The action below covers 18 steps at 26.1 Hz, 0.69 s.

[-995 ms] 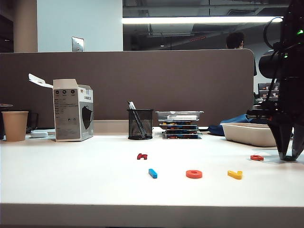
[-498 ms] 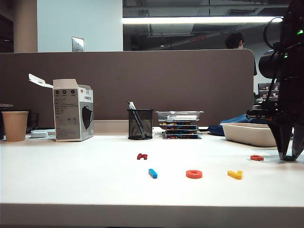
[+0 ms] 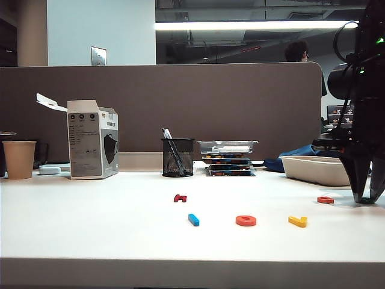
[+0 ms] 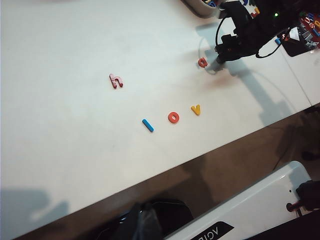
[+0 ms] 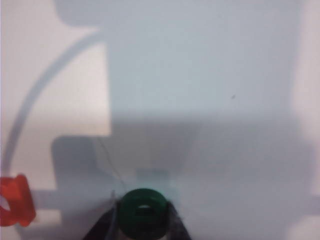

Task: Select the appropriate letters from the row of letter magnets placed on the table to arrange into the word "love".

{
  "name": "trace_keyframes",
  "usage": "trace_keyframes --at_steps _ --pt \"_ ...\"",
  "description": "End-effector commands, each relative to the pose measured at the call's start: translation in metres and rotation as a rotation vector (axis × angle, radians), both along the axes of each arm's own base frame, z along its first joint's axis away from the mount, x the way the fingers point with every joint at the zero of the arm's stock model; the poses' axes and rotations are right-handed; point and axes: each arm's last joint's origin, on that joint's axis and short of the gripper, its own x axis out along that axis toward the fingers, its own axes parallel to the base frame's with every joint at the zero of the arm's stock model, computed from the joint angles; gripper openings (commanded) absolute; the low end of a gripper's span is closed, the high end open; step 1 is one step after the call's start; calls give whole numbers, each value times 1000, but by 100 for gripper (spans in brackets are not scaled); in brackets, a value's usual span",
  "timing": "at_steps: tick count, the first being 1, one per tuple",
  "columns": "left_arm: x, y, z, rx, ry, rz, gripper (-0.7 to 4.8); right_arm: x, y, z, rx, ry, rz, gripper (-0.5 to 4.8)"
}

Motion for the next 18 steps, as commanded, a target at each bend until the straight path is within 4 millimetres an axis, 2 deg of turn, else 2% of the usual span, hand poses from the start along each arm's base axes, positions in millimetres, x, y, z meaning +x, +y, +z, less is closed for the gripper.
trace_keyframes --at_steps 1,7,13,15,18 --pt "0 1 2 -9 -19 1 -5 1 0 2 0 -11 -1 104" --pt "0 1 2 -9 -19 0 -5 -3 1 15 28 -46 4 104" --pt "0 1 2 -9 -20 1 -5 -15 1 37 59 -58 13 104" --pt "0 1 2 -9 -19 0 -5 -29 1 49 93 -85 8 104" --pt "0 1 2 -9 -19 0 -5 -46 -1 52 98 -100 -12 104"
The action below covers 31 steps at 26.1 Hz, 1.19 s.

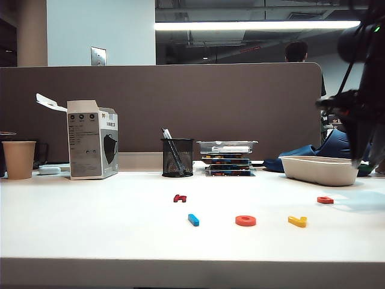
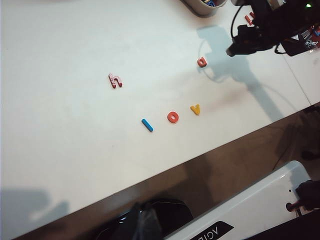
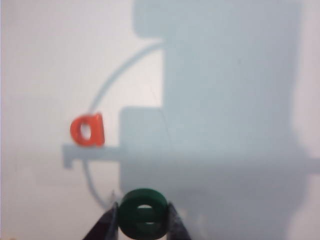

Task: Select the appropriate letters from the row of letter magnets placed on the table to arrange into the word "love".

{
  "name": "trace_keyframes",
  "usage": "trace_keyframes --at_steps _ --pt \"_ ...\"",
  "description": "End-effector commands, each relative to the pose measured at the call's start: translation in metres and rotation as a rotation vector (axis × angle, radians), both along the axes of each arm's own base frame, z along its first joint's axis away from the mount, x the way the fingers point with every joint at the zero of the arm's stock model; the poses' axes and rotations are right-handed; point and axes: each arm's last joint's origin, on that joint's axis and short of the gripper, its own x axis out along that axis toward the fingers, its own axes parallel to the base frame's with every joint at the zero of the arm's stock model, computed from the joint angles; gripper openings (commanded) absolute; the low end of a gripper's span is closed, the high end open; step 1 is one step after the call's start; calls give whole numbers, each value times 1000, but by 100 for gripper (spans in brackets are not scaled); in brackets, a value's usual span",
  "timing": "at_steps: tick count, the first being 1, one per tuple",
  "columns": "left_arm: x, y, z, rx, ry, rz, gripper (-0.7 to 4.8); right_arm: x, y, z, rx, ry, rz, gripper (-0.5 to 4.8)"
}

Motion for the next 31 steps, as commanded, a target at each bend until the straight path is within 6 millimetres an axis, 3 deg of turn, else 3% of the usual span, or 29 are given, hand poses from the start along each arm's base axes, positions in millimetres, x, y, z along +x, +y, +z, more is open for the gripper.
trace_keyframes --at_steps 1,7,10,15,31 --pt "0 1 2 -9 -19 0 -5 -21 -1 3 19 -12 -39 104" --pt "0 1 2 -9 -19 0 -5 -59 2 -12 49 -10 -105 104" --pt "-1 1 3 -9 -19 0 -5 -80 19 -28 65 -9 -91 104" --pt "-1 1 2 -9 -16 -2 -5 -86 48 -40 105 -50 -71 104" --pt "-1 1 2 -7 -13 -3 -5 -82 52 -63 70 28 -88 104"
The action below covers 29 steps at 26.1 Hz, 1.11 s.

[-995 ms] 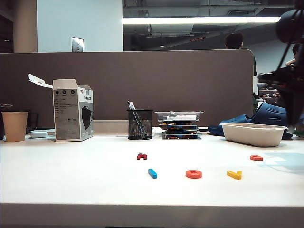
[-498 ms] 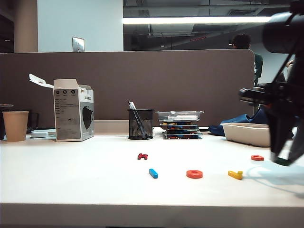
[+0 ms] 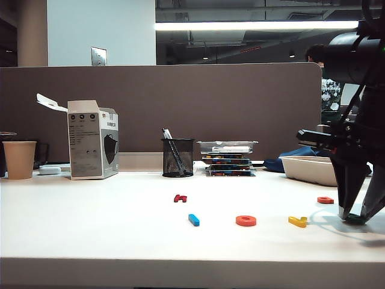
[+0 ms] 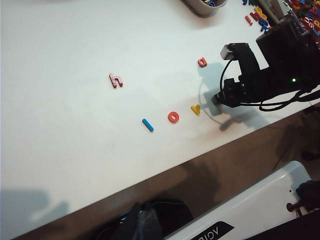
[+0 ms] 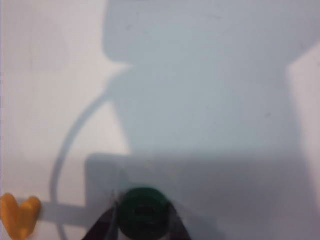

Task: Select the appropriate letters from the row of letter magnets placed on the table to arrange into the word "love".

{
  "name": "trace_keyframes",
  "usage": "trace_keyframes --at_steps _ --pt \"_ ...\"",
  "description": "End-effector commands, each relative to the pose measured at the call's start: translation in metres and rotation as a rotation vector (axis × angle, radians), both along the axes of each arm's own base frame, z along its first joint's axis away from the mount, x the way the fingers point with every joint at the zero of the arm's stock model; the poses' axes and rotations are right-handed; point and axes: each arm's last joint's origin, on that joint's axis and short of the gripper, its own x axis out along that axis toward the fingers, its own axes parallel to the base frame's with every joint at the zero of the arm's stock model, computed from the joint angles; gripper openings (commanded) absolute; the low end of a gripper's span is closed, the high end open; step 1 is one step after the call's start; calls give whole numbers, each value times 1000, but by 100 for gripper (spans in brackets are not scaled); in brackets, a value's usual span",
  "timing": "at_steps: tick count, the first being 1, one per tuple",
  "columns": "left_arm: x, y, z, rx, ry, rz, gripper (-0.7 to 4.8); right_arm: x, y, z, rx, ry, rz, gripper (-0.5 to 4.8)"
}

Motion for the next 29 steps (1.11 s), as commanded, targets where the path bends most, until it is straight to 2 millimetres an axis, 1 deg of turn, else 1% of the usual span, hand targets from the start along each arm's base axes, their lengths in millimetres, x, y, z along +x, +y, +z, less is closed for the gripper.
trace_keyframes --at_steps 1,7,11,12,13,15,17,23,26,27,28,29 --pt "-1 1 2 -6 -12 -2 -5 -3 -1 -3 -1 47 -12 104" --pt "-1 1 2 -6 -13 -3 -5 -8 -2 -5 -14 97 -11 104" --pt "-1 1 2 -6 -13 -2 -5 -8 -2 -5 -14 97 -11 109" --pt "-1 1 2 -6 -13 -3 -5 -8 -2 -4 -13 96 -11 134" --pt "-1 1 2 -6 -13 -3 -5 -8 -2 -4 -13 95 -11 181" --pt "-1 1 2 -6 -13 -2 -5 -8 -2 -4 -13 95 -11 212" --pt "-1 1 2 -6 -13 -2 -5 -8 -2 -4 -13 94 -11 221" --pt "-1 1 2 -6 -13 -2 -5 -5 -1 3 8 70 -2 221" --pt "-1 1 2 -6 -13 -2 -5 6 2 26 20 1 12 221" --pt "-1 1 2 -6 -13 -2 -5 10 2 37 12 -32 29 221" --pt "-1 1 2 -6 -13 -2 -5 13 3 44 -5 -54 36 221" --pt "-1 1 2 -6 -14 -1 -5 17 2 56 -45 -91 50 220"
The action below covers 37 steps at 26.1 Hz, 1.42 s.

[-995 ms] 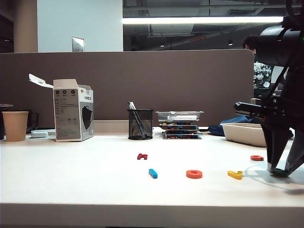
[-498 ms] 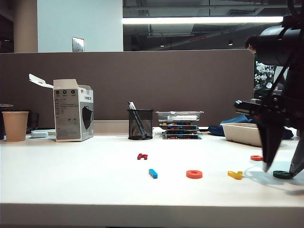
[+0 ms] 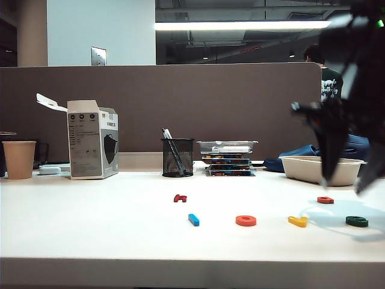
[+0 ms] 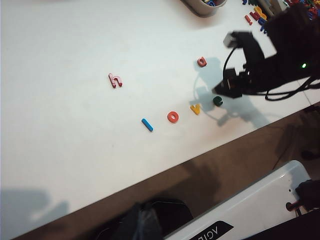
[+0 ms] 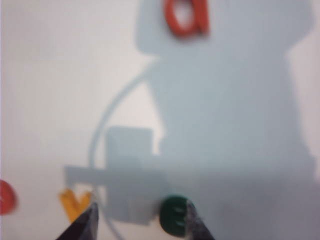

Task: Select the appropriate letters from the row of letter magnets placed on the table to arrange into the word "love".

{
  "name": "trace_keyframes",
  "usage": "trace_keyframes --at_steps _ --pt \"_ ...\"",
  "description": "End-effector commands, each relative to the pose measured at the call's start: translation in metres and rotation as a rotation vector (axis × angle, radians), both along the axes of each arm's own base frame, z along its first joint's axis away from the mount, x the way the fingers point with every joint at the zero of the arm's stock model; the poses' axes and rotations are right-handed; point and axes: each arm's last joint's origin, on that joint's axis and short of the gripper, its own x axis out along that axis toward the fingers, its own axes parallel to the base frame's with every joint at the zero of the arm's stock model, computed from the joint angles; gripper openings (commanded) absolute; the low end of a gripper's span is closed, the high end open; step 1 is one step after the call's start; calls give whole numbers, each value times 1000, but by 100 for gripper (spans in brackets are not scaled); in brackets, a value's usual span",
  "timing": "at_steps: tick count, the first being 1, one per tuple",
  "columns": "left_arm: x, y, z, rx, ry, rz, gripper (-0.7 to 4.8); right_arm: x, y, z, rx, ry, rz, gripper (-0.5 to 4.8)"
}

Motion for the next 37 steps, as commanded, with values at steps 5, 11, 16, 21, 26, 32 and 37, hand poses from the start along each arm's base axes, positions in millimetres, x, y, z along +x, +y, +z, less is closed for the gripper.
trace_keyframes --at_steps 5,11,16,21,26,32,37 --pt "-1 1 2 -4 -17 1 -5 10 -6 52 -220 -199 131 -15" --pt "3 2 5 70 -123 47 -5 -6 -43 92 -322 -384 52 -1" --pt "14 -2 23 101 -402 94 -5 -31 -86 125 -279 -512 -45 -1" --pt "21 -2 42 133 -634 191 -5 -63 -108 139 -279 -606 -108 -1" --pt "38 18 44 215 -659 308 -5 -92 -119 138 -240 -676 -148 -1" --pt "37 59 44 217 -632 482 -5 -124 -114 127 -240 -730 -156 -1" --pt "10 65 35 225 -658 514 -5 -148 -105 110 -180 -836 -93 -2"
